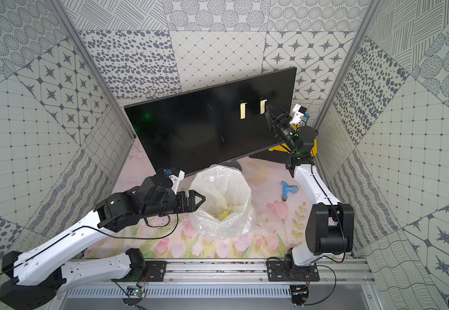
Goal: Remove the sticky note from the monitor
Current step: Tear off the sticky note from the monitor.
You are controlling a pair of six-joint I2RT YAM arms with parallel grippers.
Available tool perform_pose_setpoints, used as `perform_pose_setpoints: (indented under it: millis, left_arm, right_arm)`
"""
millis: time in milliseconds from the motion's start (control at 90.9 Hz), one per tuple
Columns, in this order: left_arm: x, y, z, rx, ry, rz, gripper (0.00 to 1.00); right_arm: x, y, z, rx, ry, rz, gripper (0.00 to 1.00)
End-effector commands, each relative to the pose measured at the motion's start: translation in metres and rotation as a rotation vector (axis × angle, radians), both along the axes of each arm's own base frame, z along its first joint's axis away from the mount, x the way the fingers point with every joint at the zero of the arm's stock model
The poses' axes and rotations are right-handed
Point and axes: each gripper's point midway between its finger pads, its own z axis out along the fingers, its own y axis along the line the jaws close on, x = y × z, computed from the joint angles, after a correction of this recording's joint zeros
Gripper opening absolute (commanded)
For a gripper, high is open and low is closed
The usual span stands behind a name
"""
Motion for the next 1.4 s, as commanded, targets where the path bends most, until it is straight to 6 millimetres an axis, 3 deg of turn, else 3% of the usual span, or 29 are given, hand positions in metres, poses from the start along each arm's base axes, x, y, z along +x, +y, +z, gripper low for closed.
perform_pose_setpoints:
  millis: [0,242,572,1111,1386]
  left_arm:
    - [-0.001,-0.008,0.009,-0.025,-0.028,-0.04,0.99]
    - [-0.001,-0.008,0.009,-0.025,-0.029,-0.04,0.99]
    - [-0.001,-0.007,0.009,-0.022,-0.031,-0.039,0.99]
    - [-0.001,-0.006,0.008,-0.022,-0.032,-0.037,0.99]
    - [-0.001,-0.006,0.007,-0.021,-0.032,-0.037,0.99]
  right_arm:
    - [-0.007,0.002,0.027,-0.039,-0.076,0.0,0.54]
    - [0.0,0.007,0.041,-0.055,-0.089,0.01,0.49]
    - [0.012,0.009,0.033,-0.065,-0.055,0.008,0.4]
    - [0.017,0.012,0.04,-0.079,-0.063,0.019,0.25]
    - [0.019,0.014,0.037,-0.081,-0.058,0.029,0.1]
